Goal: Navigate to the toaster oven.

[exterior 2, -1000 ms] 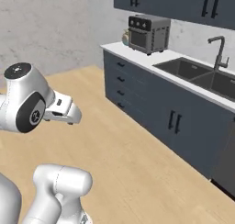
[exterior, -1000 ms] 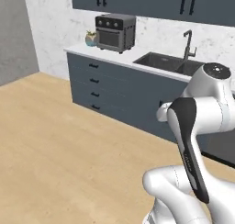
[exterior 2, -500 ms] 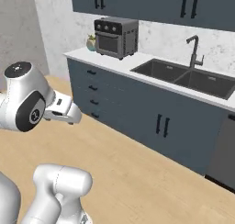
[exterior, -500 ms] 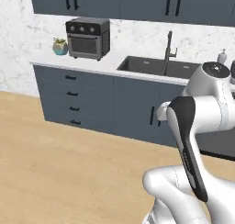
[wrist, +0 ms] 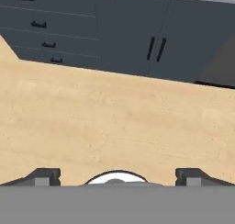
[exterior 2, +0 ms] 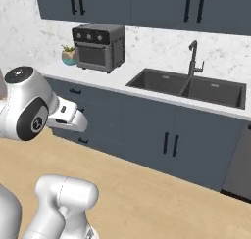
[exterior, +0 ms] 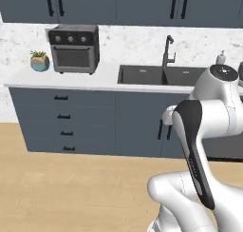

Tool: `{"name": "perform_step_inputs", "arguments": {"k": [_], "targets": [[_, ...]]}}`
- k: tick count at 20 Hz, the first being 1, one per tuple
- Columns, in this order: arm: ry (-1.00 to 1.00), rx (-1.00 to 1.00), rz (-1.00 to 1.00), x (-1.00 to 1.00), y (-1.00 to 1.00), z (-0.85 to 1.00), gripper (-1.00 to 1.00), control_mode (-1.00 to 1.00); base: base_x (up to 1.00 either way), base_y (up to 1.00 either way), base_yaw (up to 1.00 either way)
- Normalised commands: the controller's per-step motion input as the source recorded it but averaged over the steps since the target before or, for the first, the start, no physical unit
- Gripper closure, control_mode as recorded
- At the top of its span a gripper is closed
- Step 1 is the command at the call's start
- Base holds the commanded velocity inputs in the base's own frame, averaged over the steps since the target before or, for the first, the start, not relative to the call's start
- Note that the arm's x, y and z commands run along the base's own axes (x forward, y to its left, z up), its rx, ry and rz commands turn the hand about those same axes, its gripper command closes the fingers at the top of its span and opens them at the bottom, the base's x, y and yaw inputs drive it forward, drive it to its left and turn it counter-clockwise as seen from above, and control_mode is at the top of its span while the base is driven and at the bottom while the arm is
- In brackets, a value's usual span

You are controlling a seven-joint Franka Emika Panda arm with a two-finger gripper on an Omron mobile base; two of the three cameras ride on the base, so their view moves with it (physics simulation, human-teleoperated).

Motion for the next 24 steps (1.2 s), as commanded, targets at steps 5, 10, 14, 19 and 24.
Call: {"name": "perform_step_inputs", "arguments": {"k": [5, 10, 14, 19, 24], "targets": [[0.00, 0.00, 0.00, 0.00, 0.00, 0.00, -1.00, 1.00, 1.00, 1.00, -0.42], [0.00, 0.00, 0.00, 0.00, 0.00, 0.00, -1.00, 1.00, 1.00, 1.00, -0.36], [0.00, 0.00, 0.00, 0.00, 0.00, 0.00, -1.00, 1.00, 1.00, 1.00, -0.30], [0.00, 0.00, 0.00, 0.00, 0.00, 0.00, -1.00, 1.00, 1.00, 1.00, -0.25], [0.00, 0.00, 0.00, 0.00, 0.00, 0.00, -1.00, 1.00, 1.00, 0.95, -0.15]]}}
